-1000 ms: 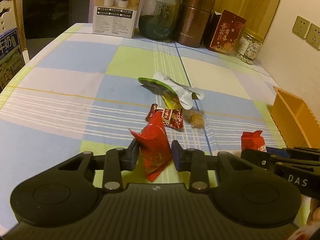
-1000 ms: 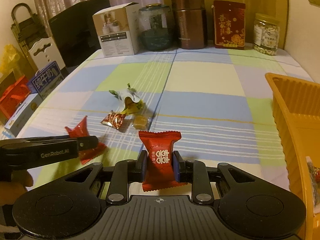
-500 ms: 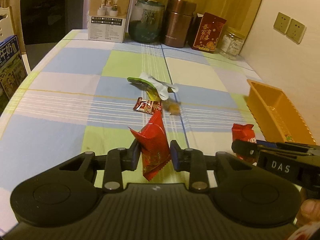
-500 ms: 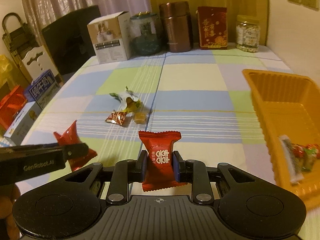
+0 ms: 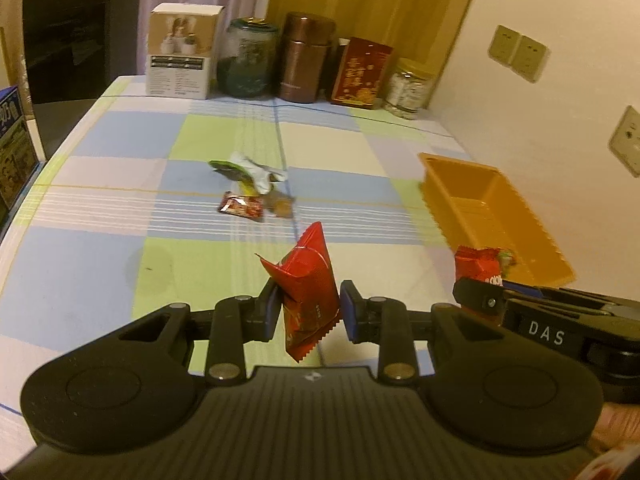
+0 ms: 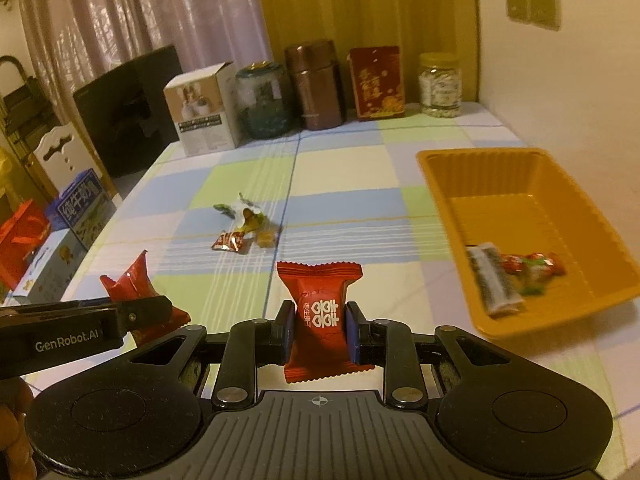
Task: Organize snacks
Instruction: 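Carry both red candies over the orange tray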
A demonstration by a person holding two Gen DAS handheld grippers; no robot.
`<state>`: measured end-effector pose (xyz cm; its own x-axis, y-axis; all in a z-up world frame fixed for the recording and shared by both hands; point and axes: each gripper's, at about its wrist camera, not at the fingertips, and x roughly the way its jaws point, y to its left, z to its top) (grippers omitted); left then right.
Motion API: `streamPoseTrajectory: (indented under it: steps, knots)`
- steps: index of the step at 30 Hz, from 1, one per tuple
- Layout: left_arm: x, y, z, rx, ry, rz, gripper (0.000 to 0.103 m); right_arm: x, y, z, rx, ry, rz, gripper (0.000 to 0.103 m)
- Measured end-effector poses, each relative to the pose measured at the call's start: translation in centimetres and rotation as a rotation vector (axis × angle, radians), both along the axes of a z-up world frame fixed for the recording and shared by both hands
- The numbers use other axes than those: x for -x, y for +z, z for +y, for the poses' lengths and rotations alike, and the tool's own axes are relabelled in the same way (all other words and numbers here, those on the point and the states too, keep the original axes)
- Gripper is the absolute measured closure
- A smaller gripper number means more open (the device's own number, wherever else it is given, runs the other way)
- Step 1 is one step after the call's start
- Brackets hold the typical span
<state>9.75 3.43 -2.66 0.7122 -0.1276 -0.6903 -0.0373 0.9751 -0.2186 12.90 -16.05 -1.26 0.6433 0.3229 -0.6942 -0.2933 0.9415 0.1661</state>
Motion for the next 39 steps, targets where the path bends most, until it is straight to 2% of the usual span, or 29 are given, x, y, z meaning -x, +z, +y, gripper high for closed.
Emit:
streamPoseTrajectory:
  steps: [13,28,39]
  knots:
    - [1.5,2.1,-4.2,0.013,-0.085,-0.015,0.075,2.6,3.1,-4.9,-0.009,-0.077,-0.051,0.076]
    - [0.8,2.7,-7.9,0.008,-0.166,-0.015,0.075,3.1,3.7,-8.9,-0.013,-0.154,-0.057,0.076]
    - [-1.3,2.7,-12.9,0.019,-0.264,-0.009,0.075,2.3,4.0,-13.4,-0.005,-0.254,-0.057,0.076]
